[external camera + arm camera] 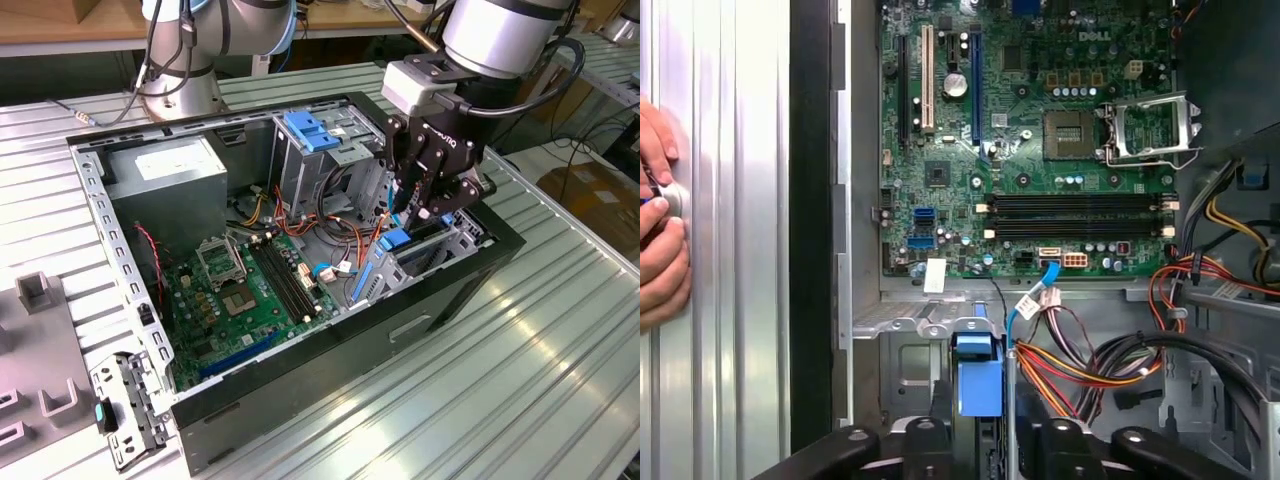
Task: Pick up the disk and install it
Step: 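Insert the disk into the insertion slot, then insert the first disk wire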
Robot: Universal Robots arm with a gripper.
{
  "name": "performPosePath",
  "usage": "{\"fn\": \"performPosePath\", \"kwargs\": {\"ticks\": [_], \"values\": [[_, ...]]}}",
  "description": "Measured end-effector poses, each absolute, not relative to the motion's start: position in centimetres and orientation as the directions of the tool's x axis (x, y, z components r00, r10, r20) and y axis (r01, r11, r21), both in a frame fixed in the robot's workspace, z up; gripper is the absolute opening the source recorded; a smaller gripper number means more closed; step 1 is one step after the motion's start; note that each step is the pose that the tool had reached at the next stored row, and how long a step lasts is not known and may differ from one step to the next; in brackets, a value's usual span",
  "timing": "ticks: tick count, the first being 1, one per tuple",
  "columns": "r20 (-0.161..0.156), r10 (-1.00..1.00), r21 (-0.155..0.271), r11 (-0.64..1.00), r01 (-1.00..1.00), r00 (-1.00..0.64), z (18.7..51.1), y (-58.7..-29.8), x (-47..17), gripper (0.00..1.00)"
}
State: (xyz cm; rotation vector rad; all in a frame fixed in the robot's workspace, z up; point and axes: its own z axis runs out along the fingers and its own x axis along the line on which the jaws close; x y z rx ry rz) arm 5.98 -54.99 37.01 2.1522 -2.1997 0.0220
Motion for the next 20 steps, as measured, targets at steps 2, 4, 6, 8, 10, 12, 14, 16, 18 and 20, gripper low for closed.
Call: {"fn": "performPosePath", "kwargs": {"ticks": [2, 4, 6, 8, 10, 12, 14, 16, 18, 20], "values": [[0.056, -0.998, 0.035, 0.023, -0.999, -0.021, 37.01, -54.99, 5.98, 0.30], [0.057, -0.998, 0.035, 0.023, -0.999, -0.021, 37.01, -55.00, 5.98, 0.18], [0.058, -0.998, 0.035, 0.023, -0.999, -0.021, 37.01, -55.00, 5.98, 0.12], [0.059, -0.998, 0.035, 0.023, -0.999, -0.021, 37.01, -54.99, 5.98, 0.11], [0.060, -0.998, 0.034, 0.023, -0.999, -0.021, 37.01, -54.99, 5.98, 0.11], [0.060, -0.998, 0.035, 0.023, -0.999, -0.021, 37.01, -55.00, 5.98, 0.11], [0.061, -0.998, 0.034, 0.023, -0.999, -0.021, 37.01, -54.99, 5.98, 0.11], [0.062, -0.998, 0.034, 0.023, -0.999, -0.021, 37.01, -55.00, 5.98, 0.11], [0.063, -0.998, 0.034, 0.023, -0.999, -0.021, 37.01, -54.99, 5.98, 0.11], [0.065, -0.998, 0.034, 0.023, -0.999, -0.021, 37.01, -54.99, 5.98, 0.11]]}}
